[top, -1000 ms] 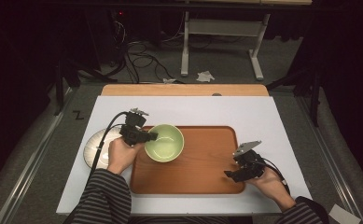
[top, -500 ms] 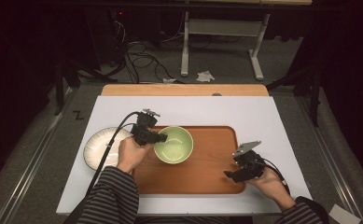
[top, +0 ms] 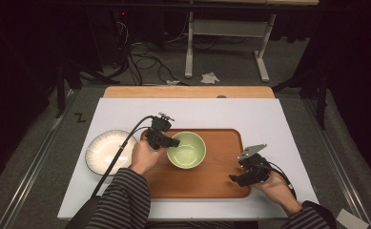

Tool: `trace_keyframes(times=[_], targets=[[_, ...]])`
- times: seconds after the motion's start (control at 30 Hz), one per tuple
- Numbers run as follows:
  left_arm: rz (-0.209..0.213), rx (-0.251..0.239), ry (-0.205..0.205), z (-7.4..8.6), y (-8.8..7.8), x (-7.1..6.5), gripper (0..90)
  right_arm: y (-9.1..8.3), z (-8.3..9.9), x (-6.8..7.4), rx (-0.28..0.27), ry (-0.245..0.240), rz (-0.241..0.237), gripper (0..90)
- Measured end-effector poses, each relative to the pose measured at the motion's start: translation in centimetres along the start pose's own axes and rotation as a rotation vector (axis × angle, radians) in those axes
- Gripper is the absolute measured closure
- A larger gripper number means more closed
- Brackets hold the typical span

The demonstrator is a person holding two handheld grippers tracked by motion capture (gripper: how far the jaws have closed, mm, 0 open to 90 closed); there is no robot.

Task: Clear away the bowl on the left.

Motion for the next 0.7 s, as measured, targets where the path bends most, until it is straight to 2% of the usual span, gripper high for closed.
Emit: trace_keyframes(times=[0.03, 0.27, 0.4, 0.47, 0.53, 0.7], targets=[[0.001, 0.005, -0.005, -0.1, 0.6, 0.0, 83.4, 0.0, 0.0, -0.1, 0.0, -0.002, 0.005, 32.5], [0.005, 0.036, -0.012, 0.2, 2.4, -0.1, 82.9, 0.1, 0.0, 0.0, 0.005, -0.009, 0.005, 32.5], [-0.005, 0.024, -0.02, 0.1, 2.9, 0.1, 82.8, 0.1, 0.0, 0.0, 0.005, 0.001, 0.002, 32.5], [-0.003, 0.017, -0.036, 0.0, 3.4, 0.2, 83.3, 0.1, 0.0, 0.0, 0.003, 0.0, 0.001, 32.6], [-0.009, 0.015, -0.033, 0.0, 3.7, 0.2, 83.4, 0.1, 0.0, 0.0, 0.004, 0.0, 0.002, 32.6], [0.004, 0.02, -0.041, 0.1, 4.0, 0.1, 83.5, 0.1, 0.0, 0.1, 0.01, -0.007, 0.001, 32.5]])
Point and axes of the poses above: each handheld gripper's, and its own axes: y roughly forward along the jaws, z roughly out of its underside, x roughly to its left, the point moved 7 cm from there along y, roughly forward along the jaws, and after that the axes turned 4 degrees about -z, right-handed, at the moved point
